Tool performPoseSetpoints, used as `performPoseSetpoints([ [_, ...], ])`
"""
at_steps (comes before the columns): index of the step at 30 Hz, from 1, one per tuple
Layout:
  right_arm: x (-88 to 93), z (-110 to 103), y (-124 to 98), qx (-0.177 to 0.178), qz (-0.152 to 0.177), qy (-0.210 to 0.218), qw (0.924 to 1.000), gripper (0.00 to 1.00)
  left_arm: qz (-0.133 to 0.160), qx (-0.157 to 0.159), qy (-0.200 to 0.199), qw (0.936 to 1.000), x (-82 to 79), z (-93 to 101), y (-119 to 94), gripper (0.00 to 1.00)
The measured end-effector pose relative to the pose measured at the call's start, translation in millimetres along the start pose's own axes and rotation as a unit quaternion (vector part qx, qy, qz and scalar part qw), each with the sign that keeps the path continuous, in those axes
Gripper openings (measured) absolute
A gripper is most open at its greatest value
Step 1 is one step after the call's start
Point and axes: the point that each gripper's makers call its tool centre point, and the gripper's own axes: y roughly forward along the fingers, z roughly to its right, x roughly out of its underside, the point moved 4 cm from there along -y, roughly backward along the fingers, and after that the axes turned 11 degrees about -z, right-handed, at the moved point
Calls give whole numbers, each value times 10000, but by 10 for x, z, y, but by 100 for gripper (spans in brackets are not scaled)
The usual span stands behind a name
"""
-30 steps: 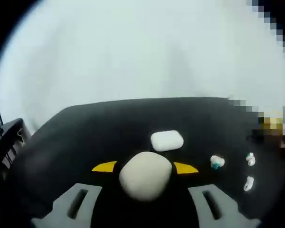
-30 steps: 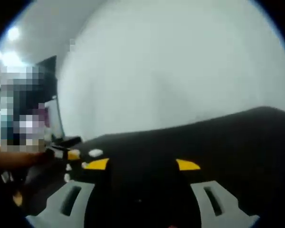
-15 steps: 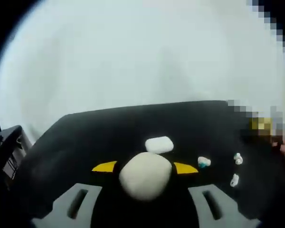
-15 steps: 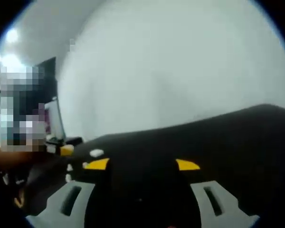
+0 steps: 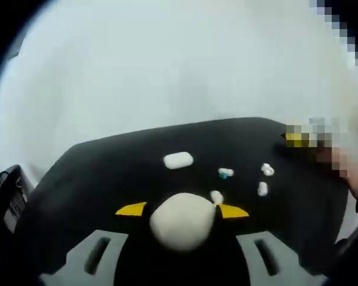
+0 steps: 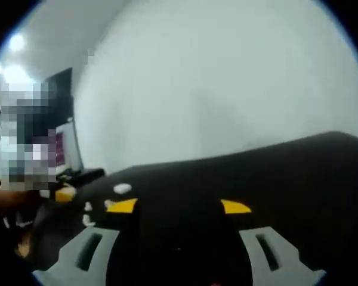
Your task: Pick up three earphones and place each one into its charging case using tactile feedback, ensure that each earphone is properly inserted and securely positioned inside the case.
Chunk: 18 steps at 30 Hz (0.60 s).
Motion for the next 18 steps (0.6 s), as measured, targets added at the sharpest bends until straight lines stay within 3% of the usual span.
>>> performPoseSetpoints([
  [9, 22, 0, 0, -2, -41, 13, 10000, 53, -94, 852, 339, 9957, 235, 645, -67, 41],
  [18, 40, -6, 12, -17, -92, -42, 9999, 53, -5, 1227, 493, 9912, 241, 1126, 9, 41],
])
